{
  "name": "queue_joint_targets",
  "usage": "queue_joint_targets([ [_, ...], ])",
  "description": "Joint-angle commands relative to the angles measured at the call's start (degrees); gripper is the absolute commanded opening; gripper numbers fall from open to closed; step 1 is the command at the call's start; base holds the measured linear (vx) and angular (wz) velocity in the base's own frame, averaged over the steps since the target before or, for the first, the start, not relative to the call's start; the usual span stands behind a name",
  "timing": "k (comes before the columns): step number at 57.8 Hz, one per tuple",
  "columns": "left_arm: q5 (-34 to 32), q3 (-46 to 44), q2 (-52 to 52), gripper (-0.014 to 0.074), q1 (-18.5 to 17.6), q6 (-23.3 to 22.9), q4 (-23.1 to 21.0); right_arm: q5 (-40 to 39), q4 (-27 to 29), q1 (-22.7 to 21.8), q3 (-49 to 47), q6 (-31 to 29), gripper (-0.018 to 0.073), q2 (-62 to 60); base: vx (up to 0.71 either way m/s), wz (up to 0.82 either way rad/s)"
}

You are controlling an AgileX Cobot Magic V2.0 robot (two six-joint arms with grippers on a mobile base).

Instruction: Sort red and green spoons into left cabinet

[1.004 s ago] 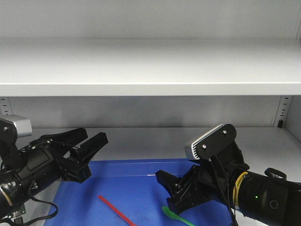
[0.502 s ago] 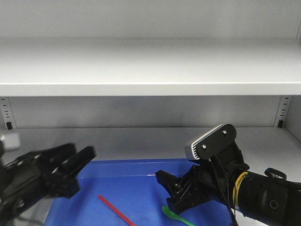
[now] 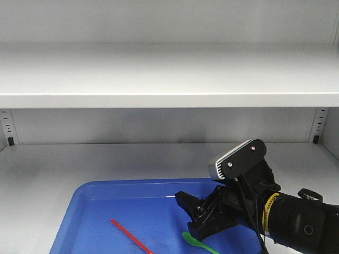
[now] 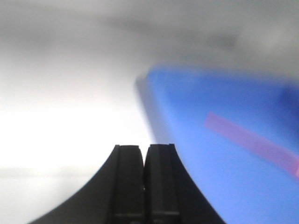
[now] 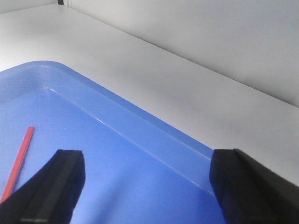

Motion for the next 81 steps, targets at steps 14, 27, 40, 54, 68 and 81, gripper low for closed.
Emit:
queue_joint_targets([
  [14,-13.43,8.54,-12.09,0.0034,7.9,11.23,-3.51,-2.73,0.24,-0.09,-2.08,-0.02,0.0589,-1.53,0.0,0.0],
  [27,-21.79,19.29,-20.54,0.0034,13.3,11.23,-3.51,-2.73,0.24,-0.09,-2.08,-0.02,0.0589,-1.53,0.0,0.0],
  [40,-29.55,29.52,-27.7,0.0034,16.51,11.17,-3.51,-2.73,0.24,-0.09,-2.08,-0.02,0.0589,-1.53,0.0,0.0],
  [54,-25.89,29.06,-37.09,0.0034,16.66,11.23,-2.7,-2.73,0.24,-0.09,-2.08,-0.09,0.0589,-1.53,0.0,0.0],
  [68,-27.04,29.06,-36.68,0.0036,16.6,11.23,-2.7,-2.17,0.24,-0.09,-2.08,-0.07,0.0589,-1.53,0.0,0.0],
  [81,-27.04,29.01,-36.67,0.0035,16.6,11.23,-2.7,-2.09,0.24,-0.09,-2.08,-0.07,0.0589,-1.53,0.0,0.0],
])
